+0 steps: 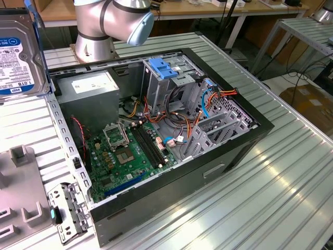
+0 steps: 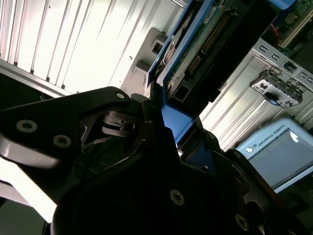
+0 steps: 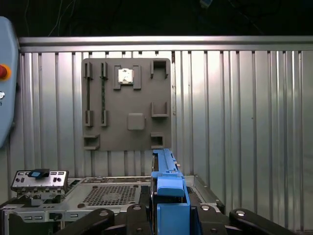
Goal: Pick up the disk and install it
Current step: 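Pick up the disk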
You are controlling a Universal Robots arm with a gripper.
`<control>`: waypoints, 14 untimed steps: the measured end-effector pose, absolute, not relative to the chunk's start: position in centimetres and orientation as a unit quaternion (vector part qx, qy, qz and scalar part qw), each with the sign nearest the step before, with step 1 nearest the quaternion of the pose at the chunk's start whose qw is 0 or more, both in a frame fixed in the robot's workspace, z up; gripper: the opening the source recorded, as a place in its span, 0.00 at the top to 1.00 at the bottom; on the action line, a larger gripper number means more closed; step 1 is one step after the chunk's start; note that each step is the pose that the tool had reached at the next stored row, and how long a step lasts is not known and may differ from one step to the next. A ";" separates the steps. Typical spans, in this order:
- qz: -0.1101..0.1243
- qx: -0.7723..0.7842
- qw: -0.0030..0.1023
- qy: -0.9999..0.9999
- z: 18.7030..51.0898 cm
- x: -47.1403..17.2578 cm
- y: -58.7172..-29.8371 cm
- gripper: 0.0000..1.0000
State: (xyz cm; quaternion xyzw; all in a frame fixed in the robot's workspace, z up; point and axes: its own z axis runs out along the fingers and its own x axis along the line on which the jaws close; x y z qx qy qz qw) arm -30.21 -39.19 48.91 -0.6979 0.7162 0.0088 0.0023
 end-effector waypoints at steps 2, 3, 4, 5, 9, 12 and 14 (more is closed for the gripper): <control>0.009 -0.698 0.002 0.716 48.9 -30.1 -39.4 0.63; 0.009 -0.698 0.002 0.716 48.9 -29.9 -39.4 0.63; 0.009 -0.698 0.002 0.716 48.9 -29.7 -39.5 0.63; 0.009 -0.698 0.002 0.716 48.9 -29.5 -39.5 0.63; 0.009 -0.698 0.002 0.716 48.9 -28.4 -39.5 0.63; 0.009 -0.698 0.002 0.716 48.9 -27.7 -39.6 0.63; 0.009 -0.698 0.002 0.716 48.9 -27.2 -39.6 0.63</control>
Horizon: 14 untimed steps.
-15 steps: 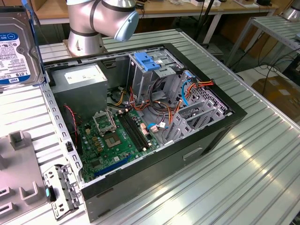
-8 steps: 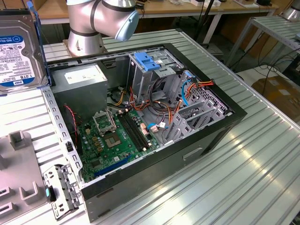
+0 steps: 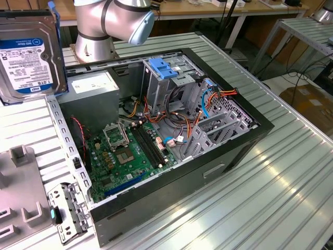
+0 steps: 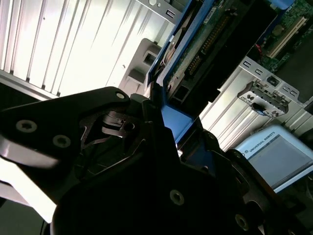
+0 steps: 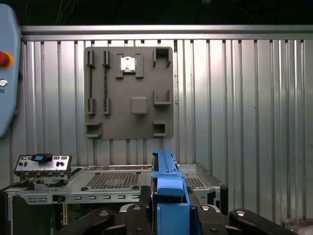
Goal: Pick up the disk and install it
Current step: 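Pick up the disk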
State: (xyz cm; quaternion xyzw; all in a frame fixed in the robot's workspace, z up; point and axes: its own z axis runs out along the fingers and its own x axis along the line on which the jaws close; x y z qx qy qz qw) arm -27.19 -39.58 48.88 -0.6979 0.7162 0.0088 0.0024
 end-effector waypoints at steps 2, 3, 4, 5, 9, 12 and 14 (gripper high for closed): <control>0.009 -0.698 0.002 0.716 48.9 -26.7 -39.6 0.63; 0.009 -0.698 0.002 0.716 48.9 -26.5 -39.6 0.63; 0.009 -0.698 0.002 0.716 48.9 -26.2 -39.6 0.63; 0.009 -0.698 0.002 0.716 48.9 -25.7 -39.6 0.63; 0.009 -0.698 0.002 0.716 48.9 -24.8 -39.6 0.63; 0.009 -0.698 0.002 0.716 48.9 -23.8 -39.6 0.63; 0.009 -0.698 0.002 0.716 48.9 -23.3 -39.6 0.63</control>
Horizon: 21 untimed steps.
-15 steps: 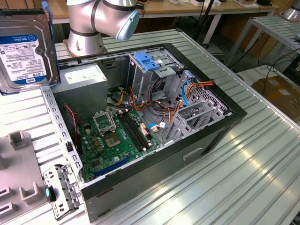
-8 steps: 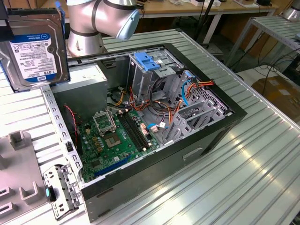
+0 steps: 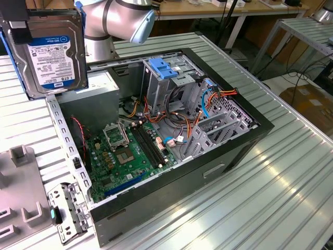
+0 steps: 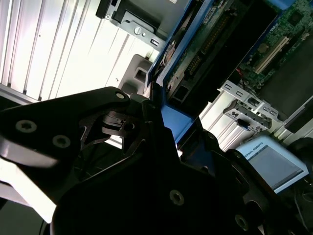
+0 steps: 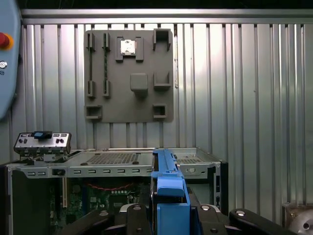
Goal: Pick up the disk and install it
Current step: 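Pick up the disk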
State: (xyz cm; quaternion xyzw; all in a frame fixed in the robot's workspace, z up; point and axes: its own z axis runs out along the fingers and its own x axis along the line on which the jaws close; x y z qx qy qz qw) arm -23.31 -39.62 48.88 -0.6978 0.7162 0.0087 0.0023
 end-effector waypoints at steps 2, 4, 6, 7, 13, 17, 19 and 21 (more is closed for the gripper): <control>0.009 -0.698 0.002 0.716 48.9 -22.7 -39.6 0.63; 0.009 -0.698 0.002 0.716 48.9 -22.2 -39.6 0.63; 0.009 -0.698 0.002 0.716 48.9 -21.5 -39.6 0.63; 0.009 -0.698 0.002 0.716 48.9 -21.3 -39.6 0.63; 0.009 -0.698 0.002 0.716 48.9 -19.7 -39.7 0.63; 0.009 -0.698 0.002 0.716 48.9 -18.1 -39.8 0.63; 0.009 -0.698 0.002 0.716 48.9 -17.2 -39.8 0.63; 0.009 -0.698 0.002 0.716 48.9 -16.7 -39.8 0.63</control>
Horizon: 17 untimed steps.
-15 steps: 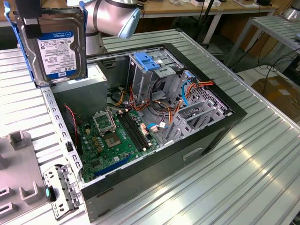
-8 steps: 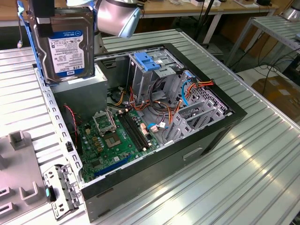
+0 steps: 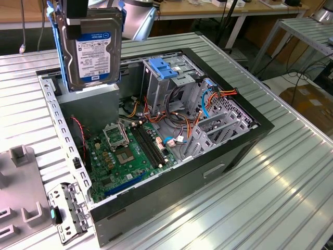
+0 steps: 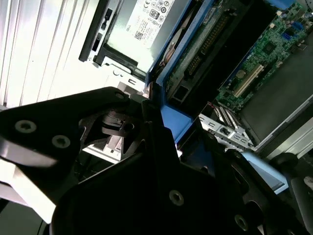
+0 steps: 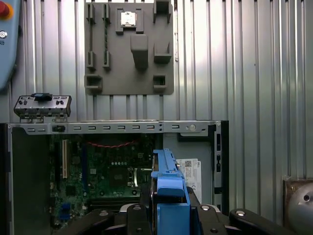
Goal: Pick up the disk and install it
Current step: 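Pick up the disk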
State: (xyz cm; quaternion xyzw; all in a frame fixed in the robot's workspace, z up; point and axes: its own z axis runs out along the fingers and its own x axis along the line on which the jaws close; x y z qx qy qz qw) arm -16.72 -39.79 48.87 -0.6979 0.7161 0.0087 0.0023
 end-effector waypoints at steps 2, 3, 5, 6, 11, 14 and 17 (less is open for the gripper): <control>0.009 -0.698 0.002 0.716 48.9 -16.1 -39.8 0.63; 0.009 -0.698 0.002 0.716 48.9 -15.9 -39.8 0.63; 0.009 -0.698 0.002 0.716 48.9 -15.5 -39.8 0.63; 0.009 -0.698 0.002 0.716 48.9 -15.2 -39.8 0.63; 0.009 -0.698 0.002 0.716 48.9 -14.8 -39.8 0.63; 0.009 -0.698 0.002 0.716 48.9 -14.8 -39.8 0.63; 0.009 -0.698 0.002 0.716 48.9 -14.8 -39.8 0.63</control>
